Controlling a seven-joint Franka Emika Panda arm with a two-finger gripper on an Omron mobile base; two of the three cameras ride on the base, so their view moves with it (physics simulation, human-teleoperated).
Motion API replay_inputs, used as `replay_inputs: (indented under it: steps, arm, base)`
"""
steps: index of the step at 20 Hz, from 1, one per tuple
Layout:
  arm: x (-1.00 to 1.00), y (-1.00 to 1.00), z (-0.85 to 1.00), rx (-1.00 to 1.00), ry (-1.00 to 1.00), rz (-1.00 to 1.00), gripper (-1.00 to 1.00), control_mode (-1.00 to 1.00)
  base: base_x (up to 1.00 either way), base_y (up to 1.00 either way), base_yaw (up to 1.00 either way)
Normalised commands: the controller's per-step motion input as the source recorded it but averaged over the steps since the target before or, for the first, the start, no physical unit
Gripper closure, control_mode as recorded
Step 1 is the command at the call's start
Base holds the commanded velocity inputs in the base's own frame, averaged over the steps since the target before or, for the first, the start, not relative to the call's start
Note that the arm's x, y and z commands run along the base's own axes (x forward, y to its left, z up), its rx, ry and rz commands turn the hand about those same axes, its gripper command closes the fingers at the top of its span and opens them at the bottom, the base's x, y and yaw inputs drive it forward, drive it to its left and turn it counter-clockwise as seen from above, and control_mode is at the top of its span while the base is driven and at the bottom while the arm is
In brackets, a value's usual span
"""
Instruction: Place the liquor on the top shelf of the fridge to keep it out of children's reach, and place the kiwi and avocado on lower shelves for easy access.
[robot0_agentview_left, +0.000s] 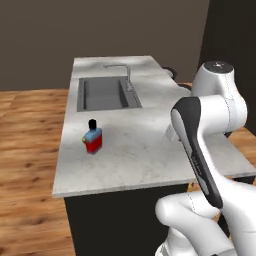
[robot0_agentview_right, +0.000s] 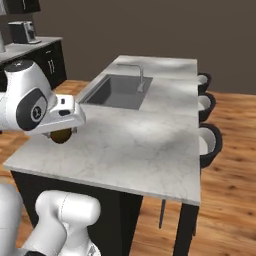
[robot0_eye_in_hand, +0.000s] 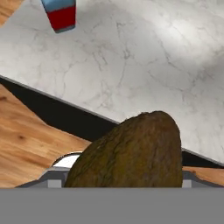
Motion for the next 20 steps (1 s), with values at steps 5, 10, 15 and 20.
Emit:
replay_inputs:
  steps: [5,10,15,20]
  arm:
    - [0.00,0.00,0.00,0.00,0.00,0.00,1.00,1.00]
    - [0.00,0.00,0.00,0.00,0.00,0.00,1.00,1.00]
    - [0.00,0.00,0.00,0.00,0.00,0.00,1.00,1.00]
    - [0.00,0.00,0.00,0.00,0.00,0.00,1.00,1.00]
  base:
    - [-0.76,0.09,0.39]
    - [-0.58,0.35,0.51]
    - [-0.18,0.45,0.65]
    - [0.02,0.52,0.71]
